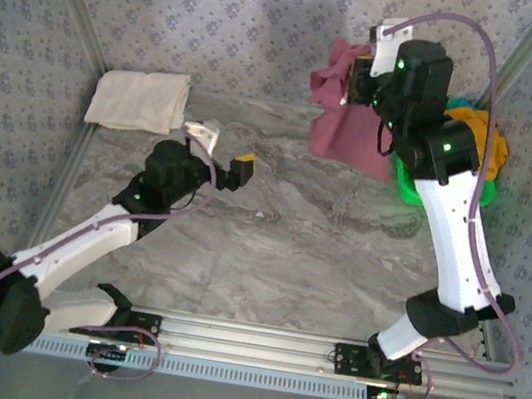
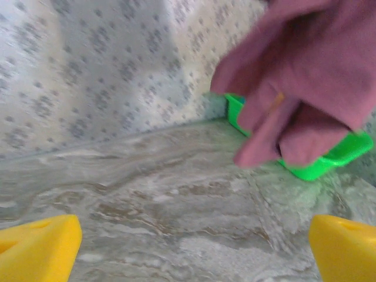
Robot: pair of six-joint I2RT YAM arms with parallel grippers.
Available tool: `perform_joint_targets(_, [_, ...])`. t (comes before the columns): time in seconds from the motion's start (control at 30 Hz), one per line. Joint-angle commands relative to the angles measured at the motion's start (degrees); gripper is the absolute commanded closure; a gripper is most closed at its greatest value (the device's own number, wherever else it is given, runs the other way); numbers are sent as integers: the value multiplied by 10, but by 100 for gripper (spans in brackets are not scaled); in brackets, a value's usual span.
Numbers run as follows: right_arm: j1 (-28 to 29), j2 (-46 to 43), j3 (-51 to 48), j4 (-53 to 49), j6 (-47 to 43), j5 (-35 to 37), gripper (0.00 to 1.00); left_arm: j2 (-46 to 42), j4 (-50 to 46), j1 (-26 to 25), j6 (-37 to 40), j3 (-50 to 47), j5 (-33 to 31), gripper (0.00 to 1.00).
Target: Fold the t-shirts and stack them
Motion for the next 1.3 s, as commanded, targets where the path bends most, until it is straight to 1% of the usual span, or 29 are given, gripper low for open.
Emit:
perform_joint_targets(0.0, [6,19,-64,100,30,-8,99,-42,-18,23,-1,-31,-21,1])
perform_joint_targets(0.03, [6,46,-73,115,55,-27,85,-46,-26,33,-7,-41,-19,1])
perform_joint_targets(0.07, [6,79,-73,126,80,-52,68,-48,-30,38,-10,-49,-17,1])
perform_joint_targets(0.1, [5,114,-59,120,100,-78,59,-46,-34,42,-12,-54,-15,1])
perform_joint_targets(0.17, [0,196,14,61,132,-151,48,-38,-40,42,-20,-62,-8,1])
perform_joint_targets(0.2, [-5,224,40,47,143,-179,43,-33,-45,42,-19,-62,4,1])
perform_joint_targets(0.23, [-12,244,51,41,157,-203,41,-27,-59,42,-18,-56,17,2])
perform_joint_targets(0.3, [-26,241,19,63,173,-232,39,-17,-92,35,-15,-45,23,5])
perform_joint_targets(0.4, [-42,178,-105,137,184,-221,38,-8,-104,13,-2,-48,26,6])
perform_joint_targets(0.47, [-53,131,-200,174,177,-215,38,6,-107,-5,6,-51,26,6])
perform_joint_targets(0.6, [-73,36,-399,245,143,-228,38,49,-109,-37,4,-52,33,10])
perform_joint_targets(0.67, [-73,-18,-507,294,129,-232,38,79,-108,-52,3,-61,29,11])
perform_joint_targets(0.77, [-62,-82,-637,337,122,-253,39,117,-124,-53,-15,-76,18,15])
perform_joint_targets(0.87, [-33,-122,-723,340,119,-228,40,125,-122,-52,-35,-104,-8,17])
perform_joint_targets(0.97, [-1,-152,-796,347,129,-186,40,109,-117,-52,-47,-132,-28,20])
perform_joint_targets(1.13, [6,-138,-874,379,196,-191,40,121,-74,-25,-61,-169,-22,24])
perform_joint_targets(1.27, [23,-131,-902,395,210,-174,38,145,-58,-21,-54,-153,-13,28])
